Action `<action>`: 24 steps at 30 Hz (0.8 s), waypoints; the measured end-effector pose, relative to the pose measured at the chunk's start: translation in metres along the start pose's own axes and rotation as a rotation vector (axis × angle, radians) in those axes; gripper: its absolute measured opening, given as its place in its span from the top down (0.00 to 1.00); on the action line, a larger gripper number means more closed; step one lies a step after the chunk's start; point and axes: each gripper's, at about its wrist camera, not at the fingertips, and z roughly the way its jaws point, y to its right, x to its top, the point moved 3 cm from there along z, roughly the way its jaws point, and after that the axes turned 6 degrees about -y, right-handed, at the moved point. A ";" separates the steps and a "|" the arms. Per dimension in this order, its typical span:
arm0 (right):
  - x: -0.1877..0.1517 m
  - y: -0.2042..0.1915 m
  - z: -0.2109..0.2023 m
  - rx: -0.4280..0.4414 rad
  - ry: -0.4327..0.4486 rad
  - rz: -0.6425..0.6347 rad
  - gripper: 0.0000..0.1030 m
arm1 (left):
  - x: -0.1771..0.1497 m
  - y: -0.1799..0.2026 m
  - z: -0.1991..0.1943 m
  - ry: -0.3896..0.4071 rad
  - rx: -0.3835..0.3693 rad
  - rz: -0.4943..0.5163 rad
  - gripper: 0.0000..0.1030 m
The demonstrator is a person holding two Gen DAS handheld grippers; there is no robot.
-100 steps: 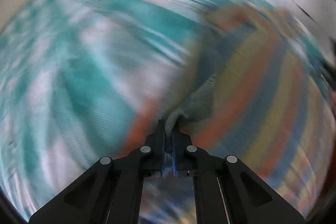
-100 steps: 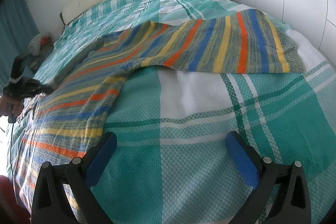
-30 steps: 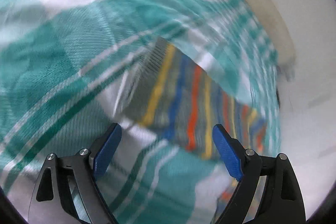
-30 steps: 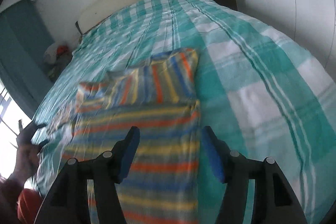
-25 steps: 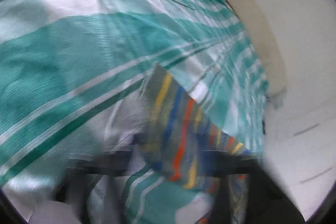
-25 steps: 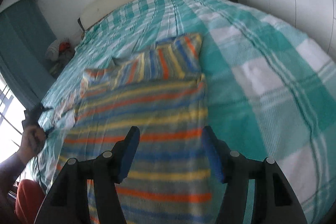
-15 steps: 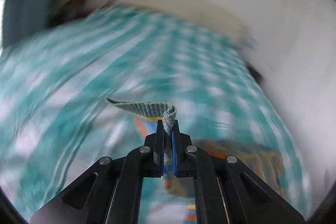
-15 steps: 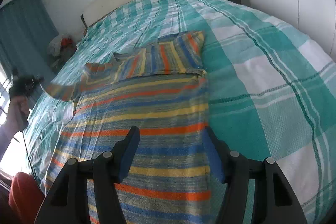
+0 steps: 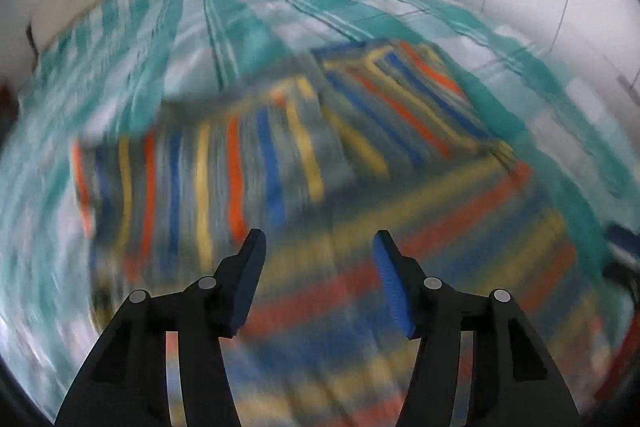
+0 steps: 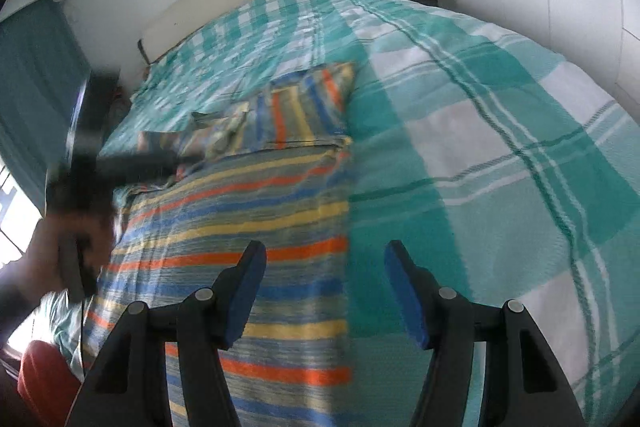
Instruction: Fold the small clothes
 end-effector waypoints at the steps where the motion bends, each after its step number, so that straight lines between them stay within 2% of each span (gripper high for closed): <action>1: 0.000 0.006 -0.002 -0.003 0.002 0.012 0.36 | -0.017 -0.008 -0.014 0.009 -0.003 -0.030 0.34; 3: 0.001 0.014 -0.004 -0.012 -0.010 0.026 0.36 | -0.051 -0.035 -0.041 0.040 0.015 -0.126 0.20; 4: 0.001 0.016 -0.004 -0.020 -0.025 0.027 0.36 | -0.067 -0.043 -0.053 0.048 0.018 -0.167 0.16; 5: 0.002 0.017 -0.004 -0.024 -0.046 0.021 0.36 | -0.084 -0.057 -0.061 0.050 0.015 -0.223 0.16; 7: 0.003 0.005 -0.009 0.006 -0.082 -0.025 0.36 | -0.128 -0.068 -0.068 -0.016 0.013 -0.277 0.17; 9: -0.002 -0.020 -0.013 0.070 -0.127 -0.114 0.36 | -0.174 -0.065 -0.060 -0.138 0.087 -0.214 0.19; 10: -0.009 -0.032 -0.013 0.096 -0.166 -0.161 0.36 | -0.187 -0.063 -0.055 -0.177 0.117 -0.188 0.19; 11: -0.020 -0.044 -0.008 0.105 -0.240 -0.209 0.36 | -0.203 -0.061 -0.054 -0.215 0.134 -0.172 0.19; 12: -0.034 -0.050 0.001 0.091 -0.333 -0.242 0.36 | -0.218 -0.064 -0.063 -0.213 0.126 -0.195 0.19; 13: -0.049 -0.050 0.011 0.055 -0.433 -0.264 0.38 | -0.225 -0.069 -0.074 -0.207 0.117 -0.232 0.19; 14: -0.065 -0.042 0.015 -0.013 -0.496 -0.270 0.39 | -0.230 -0.075 -0.084 -0.208 0.112 -0.277 0.19; 15: -0.069 -0.038 0.009 -0.032 -0.488 -0.263 0.43 | -0.232 -0.083 -0.095 -0.188 0.109 -0.331 0.20; 17: -0.075 -0.029 -0.013 -0.045 -0.459 -0.221 0.43 | -0.237 -0.097 -0.111 -0.113 0.068 -0.417 0.16; 19: -0.076 -0.022 -0.034 -0.052 -0.417 -0.183 0.35 | -0.240 -0.103 -0.112 -0.081 -0.019 -0.472 0.14; 21: -0.076 -0.014 -0.045 -0.030 -0.385 -0.144 0.33 | -0.240 -0.093 -0.098 -0.113 -0.113 -0.444 0.15; 23: -0.078 -0.004 -0.044 -0.013 -0.400 -0.092 0.33 | -0.243 -0.085 -0.087 -0.151 -0.144 -0.402 0.18; 24: -0.082 0.001 -0.040 -0.007 -0.432 -0.070 0.33 | -0.245 -0.077 -0.082 -0.166 -0.137 -0.374 0.18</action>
